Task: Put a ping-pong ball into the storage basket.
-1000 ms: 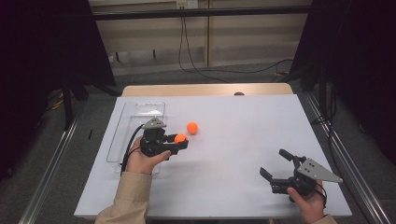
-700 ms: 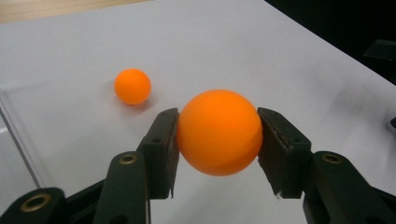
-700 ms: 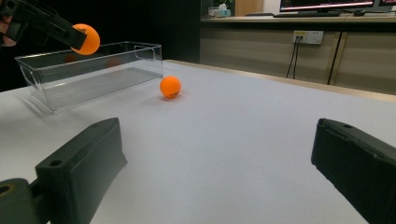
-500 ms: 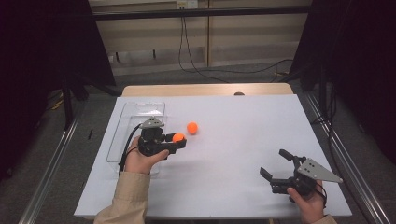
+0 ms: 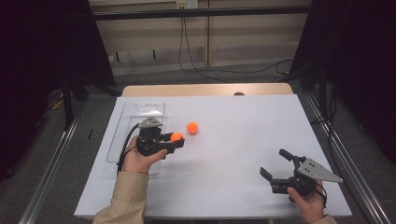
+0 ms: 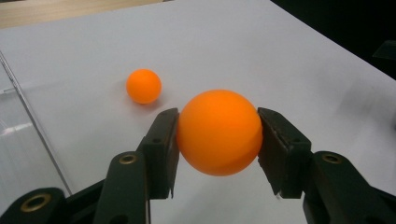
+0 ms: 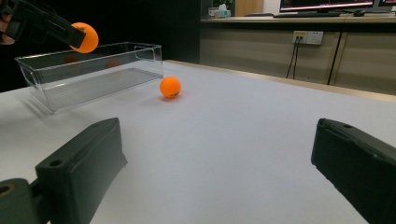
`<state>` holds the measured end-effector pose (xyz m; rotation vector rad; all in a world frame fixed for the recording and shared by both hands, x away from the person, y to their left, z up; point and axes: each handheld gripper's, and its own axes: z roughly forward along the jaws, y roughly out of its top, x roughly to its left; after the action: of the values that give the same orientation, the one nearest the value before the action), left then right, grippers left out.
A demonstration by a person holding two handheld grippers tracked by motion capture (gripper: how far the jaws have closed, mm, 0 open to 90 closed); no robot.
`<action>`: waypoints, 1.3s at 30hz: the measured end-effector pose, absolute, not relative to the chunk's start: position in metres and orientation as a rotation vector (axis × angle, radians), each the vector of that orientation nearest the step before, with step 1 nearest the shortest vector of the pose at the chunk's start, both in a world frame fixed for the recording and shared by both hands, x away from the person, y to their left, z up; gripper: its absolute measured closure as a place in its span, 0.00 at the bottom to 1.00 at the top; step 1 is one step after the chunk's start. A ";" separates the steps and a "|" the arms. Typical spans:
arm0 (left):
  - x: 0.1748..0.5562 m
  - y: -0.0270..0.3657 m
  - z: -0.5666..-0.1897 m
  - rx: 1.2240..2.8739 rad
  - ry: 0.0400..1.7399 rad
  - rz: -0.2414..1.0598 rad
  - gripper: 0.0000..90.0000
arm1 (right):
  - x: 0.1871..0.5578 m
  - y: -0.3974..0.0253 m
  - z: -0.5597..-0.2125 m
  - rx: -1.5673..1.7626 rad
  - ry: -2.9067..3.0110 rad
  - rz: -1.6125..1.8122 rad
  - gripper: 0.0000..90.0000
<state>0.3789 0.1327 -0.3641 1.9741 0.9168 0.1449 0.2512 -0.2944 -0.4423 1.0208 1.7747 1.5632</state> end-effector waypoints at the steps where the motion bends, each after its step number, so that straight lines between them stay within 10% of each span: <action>1: 0.379 0.133 -0.364 1.976 0.918 0.145 0.57 | 0.251 -0.294 -0.442 1.020 1.776 1.564 0.02; 39: 0.383 0.147 -0.364 1.955 0.949 0.170 0.56 | 0.251 -0.294 -0.442 1.019 1.776 1.563 0.02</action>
<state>0.3827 0.1472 -0.3638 1.9547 0.9493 0.1701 0.2514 -0.2944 -0.4421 1.0186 1.7756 1.5633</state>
